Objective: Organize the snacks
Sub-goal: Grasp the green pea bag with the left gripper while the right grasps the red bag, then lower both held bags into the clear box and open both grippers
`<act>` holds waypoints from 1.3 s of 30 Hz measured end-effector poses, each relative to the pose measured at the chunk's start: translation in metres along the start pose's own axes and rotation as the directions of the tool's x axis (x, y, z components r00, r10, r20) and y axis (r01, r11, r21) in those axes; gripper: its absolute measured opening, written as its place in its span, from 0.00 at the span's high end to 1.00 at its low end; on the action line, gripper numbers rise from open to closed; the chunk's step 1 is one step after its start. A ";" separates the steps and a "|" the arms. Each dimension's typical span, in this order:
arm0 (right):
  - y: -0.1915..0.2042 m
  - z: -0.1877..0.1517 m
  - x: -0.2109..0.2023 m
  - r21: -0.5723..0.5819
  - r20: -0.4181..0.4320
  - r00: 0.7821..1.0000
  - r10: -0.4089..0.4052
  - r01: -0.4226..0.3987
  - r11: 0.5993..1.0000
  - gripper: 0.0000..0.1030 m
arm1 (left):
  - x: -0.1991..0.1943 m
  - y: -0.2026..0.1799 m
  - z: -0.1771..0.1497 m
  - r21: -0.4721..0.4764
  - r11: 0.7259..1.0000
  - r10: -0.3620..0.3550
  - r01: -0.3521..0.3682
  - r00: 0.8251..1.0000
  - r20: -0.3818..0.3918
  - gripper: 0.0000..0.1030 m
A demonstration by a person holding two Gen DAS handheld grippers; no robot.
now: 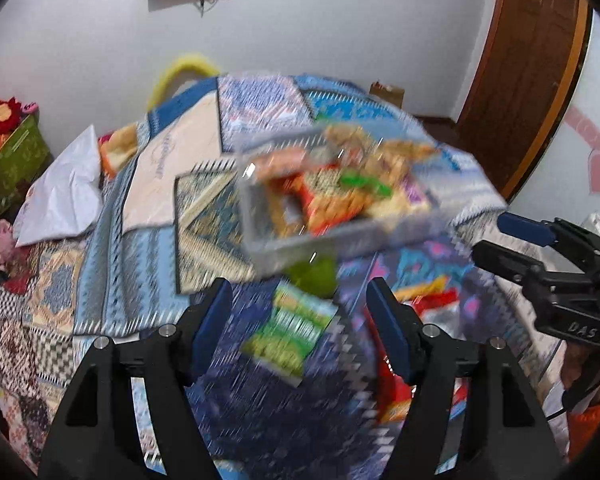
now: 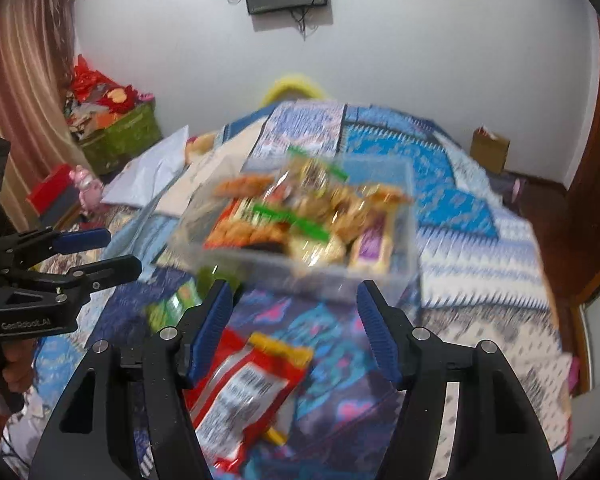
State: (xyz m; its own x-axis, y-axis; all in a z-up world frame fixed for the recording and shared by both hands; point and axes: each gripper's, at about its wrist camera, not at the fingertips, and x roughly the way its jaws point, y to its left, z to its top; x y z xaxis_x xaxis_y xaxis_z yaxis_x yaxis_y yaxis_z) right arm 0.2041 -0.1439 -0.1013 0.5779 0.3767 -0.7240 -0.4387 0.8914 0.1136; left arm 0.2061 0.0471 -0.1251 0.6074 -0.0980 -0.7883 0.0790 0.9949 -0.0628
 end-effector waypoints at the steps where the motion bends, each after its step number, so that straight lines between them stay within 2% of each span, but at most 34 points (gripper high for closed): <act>1: 0.003 -0.006 0.003 0.002 -0.017 1.000 0.006 -0.006 1.000 0.40 | 0.002 0.004 -0.007 -0.006 1.000 0.003 -0.003 1.000 -0.016 0.33; 3: 0.009 -0.015 0.009 0.006 -0.044 0.999 0.007 -0.007 1.000 0.39 | 0.006 0.012 -0.021 -0.014 1.000 0.002 -0.003 0.999 -0.047 0.33; 6: 0.017 -0.031 0.018 0.022 -0.085 0.996 0.013 -0.012 1.000 0.31 | 0.011 0.021 -0.040 -0.014 1.000 0.014 -0.015 0.997 -0.071 0.33; 13: 0.028 -0.053 0.036 0.070 -0.177 0.982 0.058 -0.046 0.996 0.30 | 0.024 0.036 -0.067 -0.025 1.000 0.007 -0.010 0.994 -0.112 0.33; 17: 0.036 -0.055 0.045 0.062 -0.196 0.980 0.028 -0.016 0.998 0.28 | 0.030 0.039 -0.071 -0.029 0.999 -0.022 0.019 0.993 -0.117 0.33; 19: 0.041 -0.053 0.049 0.054 -0.190 0.982 0.018 -0.008 0.999 0.18 | 0.033 0.039 -0.071 -0.025 0.999 -0.030 0.027 0.993 -0.118 0.33; 26: 0.058 -0.050 0.069 -0.046 -0.189 0.980 -0.063 0.055 0.997 0.09 | 0.045 0.036 -0.063 -0.012 0.999 -0.053 0.052 0.992 -0.114 0.33; 32: 0.050 -0.048 0.073 -0.050 -0.176 0.982 -0.075 0.068 0.996 0.13 | 0.059 0.031 -0.056 0.000 0.997 -0.073 0.074 0.989 -0.129 0.33; 36: 0.038 -0.048 0.066 -0.037 -0.168 0.984 -0.066 0.061 0.997 0.31 | 0.070 0.024 -0.049 0.026 0.997 -0.073 0.077 0.988 -0.136 0.33; 39: 0.029 -0.048 0.061 -0.012 -0.168 0.985 -0.034 0.033 0.999 0.37 | 0.079 0.021 -0.043 0.027 0.996 -0.076 0.081 0.987 -0.141 0.33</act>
State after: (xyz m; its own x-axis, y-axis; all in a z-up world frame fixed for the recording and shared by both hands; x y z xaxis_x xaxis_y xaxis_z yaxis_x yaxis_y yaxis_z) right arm 0.1930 -0.1070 -0.1749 0.4684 0.2981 -0.8317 -0.4279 0.9001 0.0817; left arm 0.2217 0.0618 -0.2145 0.4816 -0.1694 -0.8599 0.1497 0.9826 -0.1097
